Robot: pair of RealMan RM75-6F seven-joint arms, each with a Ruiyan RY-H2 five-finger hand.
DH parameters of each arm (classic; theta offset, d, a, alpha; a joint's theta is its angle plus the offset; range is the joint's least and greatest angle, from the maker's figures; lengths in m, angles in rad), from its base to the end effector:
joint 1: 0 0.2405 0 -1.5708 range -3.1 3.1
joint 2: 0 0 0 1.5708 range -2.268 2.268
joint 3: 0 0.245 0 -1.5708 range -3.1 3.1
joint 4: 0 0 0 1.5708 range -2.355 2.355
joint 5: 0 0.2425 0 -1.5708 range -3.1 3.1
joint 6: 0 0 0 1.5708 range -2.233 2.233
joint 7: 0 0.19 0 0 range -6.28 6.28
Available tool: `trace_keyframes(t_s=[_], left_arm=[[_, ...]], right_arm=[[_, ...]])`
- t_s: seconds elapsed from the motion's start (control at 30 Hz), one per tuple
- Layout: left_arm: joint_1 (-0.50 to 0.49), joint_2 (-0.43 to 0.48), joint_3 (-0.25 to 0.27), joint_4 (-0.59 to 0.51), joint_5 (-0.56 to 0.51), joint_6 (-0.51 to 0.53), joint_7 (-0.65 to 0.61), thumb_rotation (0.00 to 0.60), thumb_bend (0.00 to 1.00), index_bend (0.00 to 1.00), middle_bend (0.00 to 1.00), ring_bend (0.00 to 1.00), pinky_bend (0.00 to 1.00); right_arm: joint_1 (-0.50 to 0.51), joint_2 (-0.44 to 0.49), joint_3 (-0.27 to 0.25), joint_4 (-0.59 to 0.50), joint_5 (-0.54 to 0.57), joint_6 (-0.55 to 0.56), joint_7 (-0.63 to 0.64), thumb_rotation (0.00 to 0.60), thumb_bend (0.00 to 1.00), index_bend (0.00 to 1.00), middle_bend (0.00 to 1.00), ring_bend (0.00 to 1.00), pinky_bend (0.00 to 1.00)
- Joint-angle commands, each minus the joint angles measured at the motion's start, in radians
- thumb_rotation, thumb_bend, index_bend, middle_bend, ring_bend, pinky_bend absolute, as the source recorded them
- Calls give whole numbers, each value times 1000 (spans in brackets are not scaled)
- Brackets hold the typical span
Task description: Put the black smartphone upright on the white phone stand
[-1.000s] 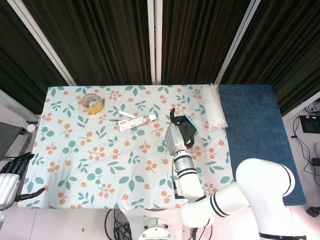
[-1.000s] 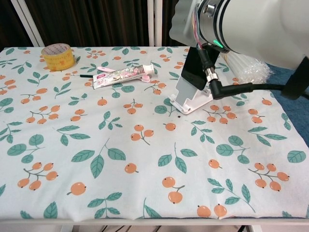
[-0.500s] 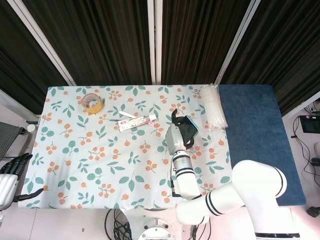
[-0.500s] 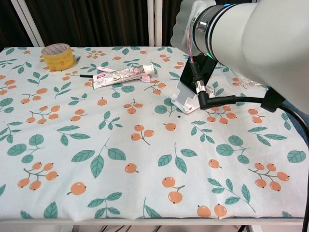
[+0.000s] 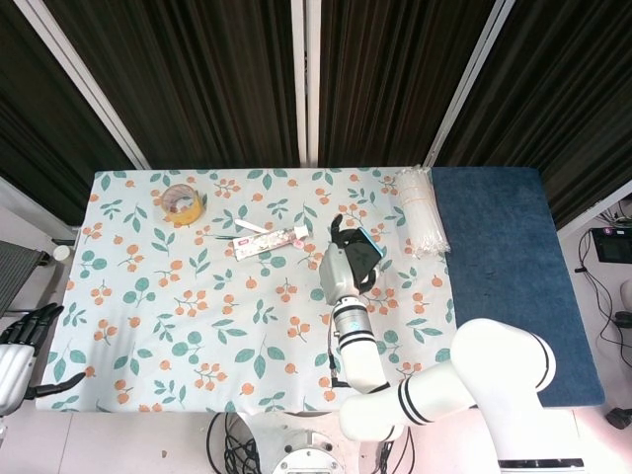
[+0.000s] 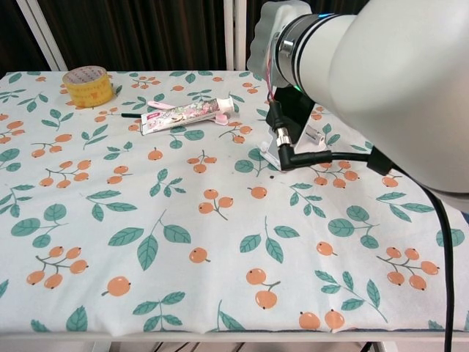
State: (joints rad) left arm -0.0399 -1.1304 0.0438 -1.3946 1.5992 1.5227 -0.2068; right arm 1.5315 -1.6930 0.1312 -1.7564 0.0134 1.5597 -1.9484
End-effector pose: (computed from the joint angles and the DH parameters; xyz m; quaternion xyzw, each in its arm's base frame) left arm -0.3588 0.1931 0.1292 -0.6224 -0.4003 -0.3731 0.5596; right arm 0.0197 -0.3514 -0.0780 0.8056 0.0883 -0.0792 0.5805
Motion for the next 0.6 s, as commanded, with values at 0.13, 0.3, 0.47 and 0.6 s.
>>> trace_keyframes(t_s=[0.13, 0.3, 0.47, 0.6], left_arm=[[2, -1, 1, 3, -1, 1, -2, 438, 57, 83, 70, 102, 200], [2, -1, 1, 2, 0, 0, 0, 437, 56, 84, 70, 101, 200], [0, -2, 0, 1, 0, -2, 3, 439, 56, 83, 71, 102, 200], [1, -1, 0, 0, -2, -3, 4, 436, 57, 83, 71, 102, 200]], right_arm=[[-8, -4, 12, -2, 9, 2, -12, 600, 364, 527, 339, 364, 92], [-16, -10, 23, 7, 13, 4, -14, 600, 364, 528, 339, 362, 92], [-26, -22, 27, 21, 13, -2, -15, 600, 364, 529, 339, 358, 83], [-31, -31, 29, 32, 5, -8, -14, 600, 364, 529, 339, 358, 80]])
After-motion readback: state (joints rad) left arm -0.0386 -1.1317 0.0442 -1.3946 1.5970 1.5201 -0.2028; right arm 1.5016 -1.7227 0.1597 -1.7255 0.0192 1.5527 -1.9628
